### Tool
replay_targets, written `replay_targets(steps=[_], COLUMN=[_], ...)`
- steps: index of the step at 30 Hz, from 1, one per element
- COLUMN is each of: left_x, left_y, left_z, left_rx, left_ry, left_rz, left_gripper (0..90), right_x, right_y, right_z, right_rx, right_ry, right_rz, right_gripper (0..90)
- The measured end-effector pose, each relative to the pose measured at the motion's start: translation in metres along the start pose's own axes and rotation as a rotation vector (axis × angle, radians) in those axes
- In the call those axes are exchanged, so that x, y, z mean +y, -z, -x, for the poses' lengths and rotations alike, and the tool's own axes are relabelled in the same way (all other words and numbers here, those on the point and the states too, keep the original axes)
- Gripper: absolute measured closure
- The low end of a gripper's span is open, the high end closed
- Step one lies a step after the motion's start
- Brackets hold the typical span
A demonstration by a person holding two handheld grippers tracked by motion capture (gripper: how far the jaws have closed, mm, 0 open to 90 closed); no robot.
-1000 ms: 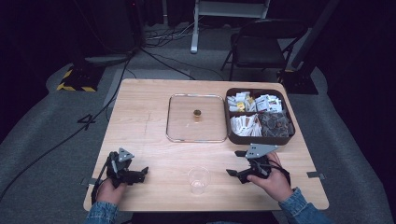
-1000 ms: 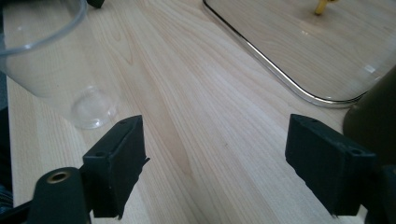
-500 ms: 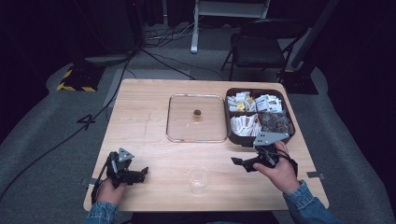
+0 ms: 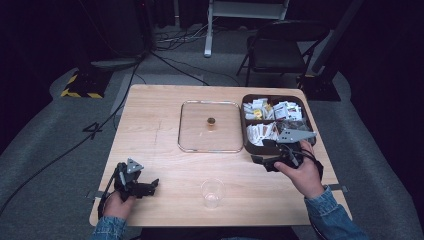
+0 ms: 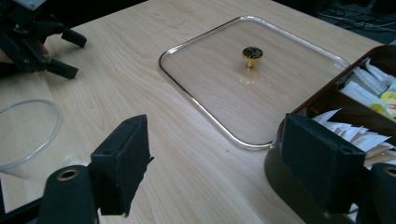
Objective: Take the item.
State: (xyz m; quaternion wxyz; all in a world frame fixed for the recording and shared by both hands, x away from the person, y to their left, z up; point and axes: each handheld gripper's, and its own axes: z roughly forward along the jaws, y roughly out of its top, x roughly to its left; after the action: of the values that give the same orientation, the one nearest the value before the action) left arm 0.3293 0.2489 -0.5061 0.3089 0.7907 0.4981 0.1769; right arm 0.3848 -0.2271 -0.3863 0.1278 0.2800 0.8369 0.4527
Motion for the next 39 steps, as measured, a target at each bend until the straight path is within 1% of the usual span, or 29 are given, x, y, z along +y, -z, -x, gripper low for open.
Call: replay_targets(steps=[2, 4, 8, 9, 13, 14, 19, 21, 25, 27, 28, 29, 31, 32, 33, 34, 35, 38, 39], left_x=[0.000, 0.000, 0.000, 0.000, 0.000, 0.000, 0.000, 0.000, 0.000, 0.000, 0.000, 0.000, 0.000, 0.000, 0.000, 0.000, 0.000, 0.000, 0.000], left_y=[0.000, 0.000, 0.000, 0.000, 0.000, 0.000, 0.000, 0.000, 0.000, 0.000, 0.000, 0.000, 0.000, 0.000, 0.000, 0.000, 0.000, 0.000, 0.000], left_z=[0.000, 0.000, 0.000, 0.000, 0.000, 0.000, 0.000, 0.000, 0.000, 0.000, 0.000, 0.000, 0.000, 0.000, 0.000, 0.000, 0.000, 0.000, 0.000], left_rx=[0.000, 0.000, 0.000, 0.000, 0.000, 0.000, 0.000, 0.000, 0.000, 0.000, 0.000, 0.000, 0.000, 0.000, 0.000, 0.000, 0.000, 0.000, 0.000], left_ry=[0.000, -0.001, 0.000, 0.000, 0.000, 0.000, 0.000, 0.000, 0.000, 0.000, 0.000, 0.000, 0.000, -0.001, 0.000, 0.000, 0.000, -0.001, 0.000], left_rz=[0.000, 0.001, 0.000, 0.000, 0.000, -0.001, 0.000, 0.000, -0.001, 0.000, 0.000, 0.000, -0.001, 0.001, 0.000, 0.000, 0.000, 0.001, 0.000], left_gripper=[0.0, 0.0, 0.0, 0.0, 0.0, 0.0, 0.0, 0.0, 0.0, 0.0, 0.0, 0.0, 0.0, 0.0, 0.0, 0.0, 0.0, 0.0, 0.0], right_x=[0.001, 0.004, 0.006, 0.007, 0.010, 0.012, 0.013, 0.013, 0.014, 0.015, 0.015, 0.016, 0.015, 0.015, 0.013, 0.012, 0.012, 0.008, 0.007], right_y=[0.001, 0.002, 0.004, 0.005, 0.008, 0.010, 0.011, 0.011, 0.011, 0.012, 0.012, 0.014, 0.014, 0.014, 0.016, 0.017, 0.017, 0.021, 0.021], right_z=[0.001, 0.005, 0.011, 0.014, 0.017, 0.020, 0.024, 0.029, 0.036, 0.042, 0.042, 0.048, 0.049, 0.052, 0.059, 0.061, 0.061, 0.072, 0.075], right_rx=[-0.002, -0.009, -0.019, -0.026, -0.033, -0.039, -0.049, -0.057, -0.072, -0.085, -0.085, -0.097, -0.101, -0.107, -0.121, -0.126, -0.126, -0.138, -0.139], right_ry=[-0.002, -0.006, -0.016, -0.019, -0.025, -0.029, -0.036, -0.043, -0.039, -0.033, -0.033, -0.031, -0.031, -0.031, -0.036, -0.040, -0.040, -0.052, -0.048], right_rz=[0.003, 0.019, 0.030, 0.040, 0.056, 0.069, 0.079, 0.086, 0.095, 0.094, 0.094, 0.089, 0.089, 0.089, 0.082, 0.079, 0.079, 0.080, 0.076], right_gripper=[24.2, 24.0, 24.0, 24.0, 24.0, 24.0, 23.9, 23.7, 23.2, 23.1, 23.1, 22.9, 22.9, 22.8, 22.7, 22.6, 22.6, 22.3, 22.0])
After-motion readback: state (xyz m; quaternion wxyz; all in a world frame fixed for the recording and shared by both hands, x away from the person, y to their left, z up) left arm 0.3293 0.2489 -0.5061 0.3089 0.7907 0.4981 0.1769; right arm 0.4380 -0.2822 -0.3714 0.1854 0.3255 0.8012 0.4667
